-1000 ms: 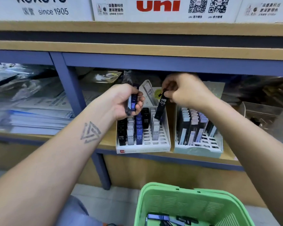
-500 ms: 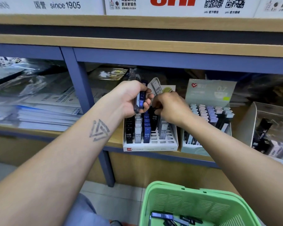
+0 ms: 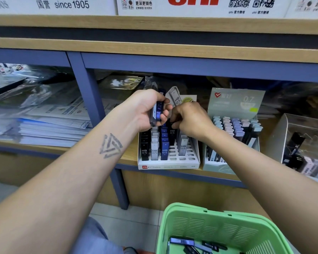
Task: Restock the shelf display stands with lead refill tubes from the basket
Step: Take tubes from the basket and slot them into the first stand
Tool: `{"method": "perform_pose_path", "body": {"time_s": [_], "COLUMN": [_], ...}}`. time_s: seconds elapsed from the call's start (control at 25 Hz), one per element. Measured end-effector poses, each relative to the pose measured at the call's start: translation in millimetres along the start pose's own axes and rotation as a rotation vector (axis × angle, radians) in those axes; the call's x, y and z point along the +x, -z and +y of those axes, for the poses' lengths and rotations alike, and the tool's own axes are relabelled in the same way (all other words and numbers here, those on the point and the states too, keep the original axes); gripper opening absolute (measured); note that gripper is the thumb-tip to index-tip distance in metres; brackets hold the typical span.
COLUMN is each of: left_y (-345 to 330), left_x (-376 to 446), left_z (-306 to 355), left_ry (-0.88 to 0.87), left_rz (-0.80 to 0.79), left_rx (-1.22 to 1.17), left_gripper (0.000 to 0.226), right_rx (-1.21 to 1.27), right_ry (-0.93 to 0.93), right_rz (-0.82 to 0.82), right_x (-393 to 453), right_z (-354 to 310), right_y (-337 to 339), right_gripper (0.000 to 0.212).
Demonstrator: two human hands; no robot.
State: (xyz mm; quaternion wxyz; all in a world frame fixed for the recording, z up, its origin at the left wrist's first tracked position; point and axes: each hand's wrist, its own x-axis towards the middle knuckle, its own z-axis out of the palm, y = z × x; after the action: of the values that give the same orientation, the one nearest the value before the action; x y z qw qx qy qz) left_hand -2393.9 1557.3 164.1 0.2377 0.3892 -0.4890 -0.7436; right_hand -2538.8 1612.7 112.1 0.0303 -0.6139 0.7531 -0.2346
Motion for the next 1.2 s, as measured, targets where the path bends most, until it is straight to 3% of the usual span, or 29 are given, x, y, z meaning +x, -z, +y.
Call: {"method": "perform_pose_path", "body": {"time_s": [0.2,0.32,0.48,0.56,0.8,1.08,1.2], "left_y": [-1.2,-2.1,-1.6,-3.3,-9.2,-7.5,-7.8], "left_x": [-0.5,-1.5,-0.9,-0.3,0.1,-4.8,-5.7], "left_z": [0.1,0.0,-1.8,-2.8,-6.1,-12.6,-14.4], "left_ry": [-0.003,-0.007,-0.008,0.0,0.029,0.132,0.16], "left_rz": [0.002,0.0,0.008,0.011,0.005,-0.096,-0.147], "left_rx": [0.004,0.012,0.024,0.022,0.021,0.104,0.066], "left_gripper": [0.02,0.02,0.02,0.021,0.024,0.022,0.022], "right_rx": [-0.098,-0.175,-0.015,0.058,-0.024,-0.06,0.247], "right_ry": [0.017,0.044,-0.025,-0.026,0.032,0.026,-0.046], "right_rz": [-0.019,-0.041,-0.037,-0.089,-0.29,-0.263,-0.039], "right_x": [-1.8,1.3,6.2,2.4,-11.4,-15.6,-16.5], "right_z": [0.9,0.5,7.7,10.7,12.0,13.1,9.1], "right_y": [-2.3,-7.1,7.5,20.8,29.8,30.5,41.3], "right_gripper": [0.01,0.018,0.016,0.008,0.014,0.01,0.008]}}
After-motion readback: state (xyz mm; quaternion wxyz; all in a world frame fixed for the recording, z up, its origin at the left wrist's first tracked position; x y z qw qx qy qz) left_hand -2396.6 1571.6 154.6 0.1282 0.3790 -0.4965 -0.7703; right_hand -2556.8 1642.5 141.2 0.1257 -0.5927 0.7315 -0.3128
